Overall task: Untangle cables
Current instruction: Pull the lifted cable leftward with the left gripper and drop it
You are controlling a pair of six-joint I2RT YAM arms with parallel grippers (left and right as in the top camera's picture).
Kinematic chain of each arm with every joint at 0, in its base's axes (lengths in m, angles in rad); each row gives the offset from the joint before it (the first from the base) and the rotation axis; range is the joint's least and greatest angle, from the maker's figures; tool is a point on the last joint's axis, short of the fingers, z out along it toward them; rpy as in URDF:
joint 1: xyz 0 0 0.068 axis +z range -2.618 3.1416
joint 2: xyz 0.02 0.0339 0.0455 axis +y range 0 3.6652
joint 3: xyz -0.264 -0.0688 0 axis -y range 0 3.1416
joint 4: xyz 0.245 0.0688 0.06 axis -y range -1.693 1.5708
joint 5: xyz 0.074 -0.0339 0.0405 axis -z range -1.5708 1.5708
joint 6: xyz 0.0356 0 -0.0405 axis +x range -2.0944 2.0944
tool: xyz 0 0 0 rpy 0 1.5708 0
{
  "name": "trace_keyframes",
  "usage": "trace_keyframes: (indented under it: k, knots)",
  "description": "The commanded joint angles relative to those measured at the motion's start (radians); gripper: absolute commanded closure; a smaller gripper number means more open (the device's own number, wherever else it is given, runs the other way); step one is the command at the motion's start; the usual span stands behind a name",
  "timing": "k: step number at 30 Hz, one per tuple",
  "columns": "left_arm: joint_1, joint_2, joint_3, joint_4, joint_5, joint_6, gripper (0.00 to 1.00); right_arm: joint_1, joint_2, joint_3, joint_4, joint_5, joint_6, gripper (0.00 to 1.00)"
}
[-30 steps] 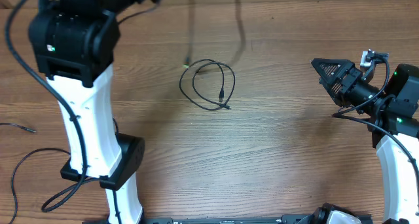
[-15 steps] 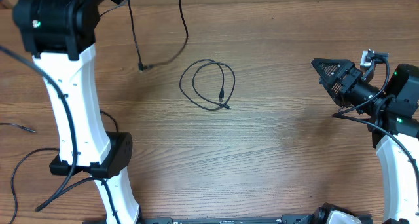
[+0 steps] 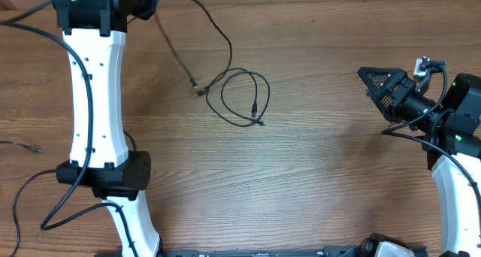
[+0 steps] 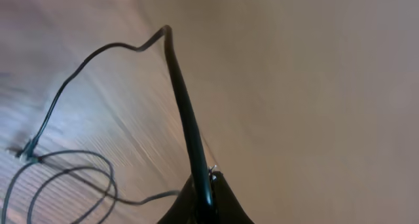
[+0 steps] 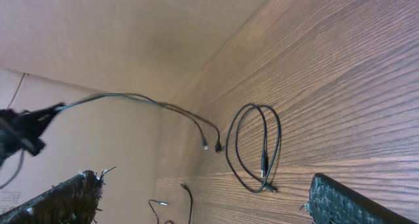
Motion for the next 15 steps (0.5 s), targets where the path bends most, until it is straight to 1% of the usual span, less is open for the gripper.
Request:
trace_keyframes:
  k: [1,3,8,10,15]
  knots:
    - [0.042,-0.02,-0.045,0.002,-0.177,-0.169,0.96,-0.003,-0.006,0.006,0.005,0.004,-0.006,0.0]
    - [0.064,-0.017,-0.055,0.002,-0.227,-0.191,0.96,-0.003,-0.006,0.006,0.005,0.004,-0.006,0.0]
    - [0.128,0.013,-0.059,-0.014,-0.329,-0.189,0.96,-0.003,-0.006,0.006,0.005,0.008,-0.005,0.0]
    - [0.154,0.032,-0.059,-0.024,-0.344,-0.189,0.96,-0.003,-0.006,0.006,0.004,0.011,-0.005,0.0]
    - [0.231,0.078,-0.061,-0.044,-0.328,-0.197,0.96,-0.003,-0.006,0.006,-0.003,0.011,-0.005,0.0]
